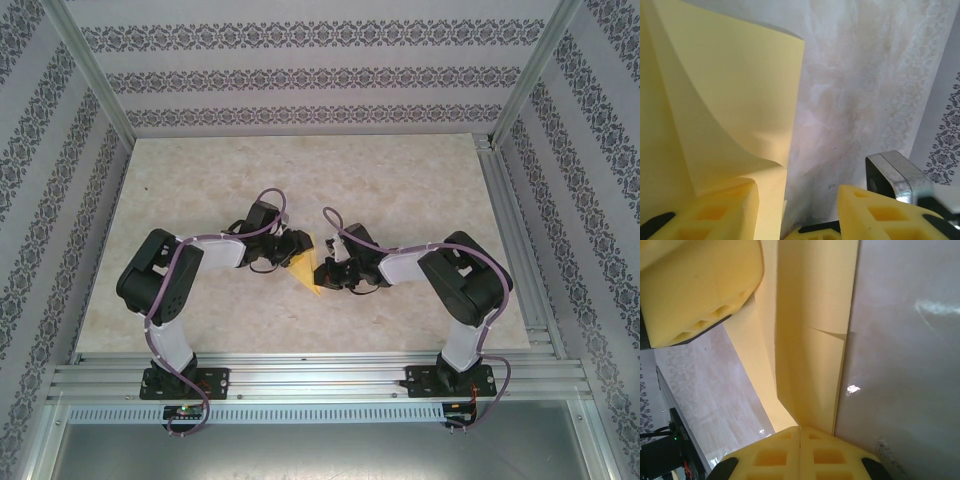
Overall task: Fold a paper plane with a square sheet of paper (pick it up from the middle)
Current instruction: Fourth fold the wing at the center of the table.
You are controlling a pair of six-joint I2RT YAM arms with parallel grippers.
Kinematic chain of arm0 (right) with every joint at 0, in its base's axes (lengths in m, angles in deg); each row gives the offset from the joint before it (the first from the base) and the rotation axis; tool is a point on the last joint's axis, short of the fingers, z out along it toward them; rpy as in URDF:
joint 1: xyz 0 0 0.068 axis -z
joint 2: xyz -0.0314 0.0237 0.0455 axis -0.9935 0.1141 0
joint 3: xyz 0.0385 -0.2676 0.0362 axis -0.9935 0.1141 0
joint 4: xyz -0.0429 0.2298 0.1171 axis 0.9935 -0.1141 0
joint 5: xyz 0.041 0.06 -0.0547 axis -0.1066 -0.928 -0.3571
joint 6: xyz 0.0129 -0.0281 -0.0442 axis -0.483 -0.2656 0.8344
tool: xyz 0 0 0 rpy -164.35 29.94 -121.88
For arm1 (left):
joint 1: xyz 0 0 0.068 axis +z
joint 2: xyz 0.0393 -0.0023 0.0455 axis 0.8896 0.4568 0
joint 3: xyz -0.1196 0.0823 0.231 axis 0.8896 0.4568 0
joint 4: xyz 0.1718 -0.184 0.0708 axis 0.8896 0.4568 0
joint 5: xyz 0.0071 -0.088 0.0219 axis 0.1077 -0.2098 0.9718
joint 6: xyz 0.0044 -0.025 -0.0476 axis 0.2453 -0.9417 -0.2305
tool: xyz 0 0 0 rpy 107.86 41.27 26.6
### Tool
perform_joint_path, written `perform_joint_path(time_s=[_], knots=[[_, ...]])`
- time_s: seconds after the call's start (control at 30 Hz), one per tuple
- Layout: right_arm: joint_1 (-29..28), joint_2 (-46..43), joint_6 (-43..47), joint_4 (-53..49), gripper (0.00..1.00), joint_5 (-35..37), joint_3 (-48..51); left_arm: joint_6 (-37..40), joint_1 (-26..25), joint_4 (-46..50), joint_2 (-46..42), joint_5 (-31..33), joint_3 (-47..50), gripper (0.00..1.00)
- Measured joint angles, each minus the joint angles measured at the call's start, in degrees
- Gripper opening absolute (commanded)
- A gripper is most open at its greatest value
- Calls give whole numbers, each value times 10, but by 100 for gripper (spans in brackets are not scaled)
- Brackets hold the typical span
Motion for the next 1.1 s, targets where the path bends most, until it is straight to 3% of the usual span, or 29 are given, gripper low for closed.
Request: perform_joint_path(time_s=[0.33, 1.1], knots=[[19, 22, -62, 90, 3, -55, 24, 0, -7, -6, -13, -16, 0, 43], [22, 14, -84, 106, 5, -35, 36, 0, -19, -35, 17, -24, 0, 42]])
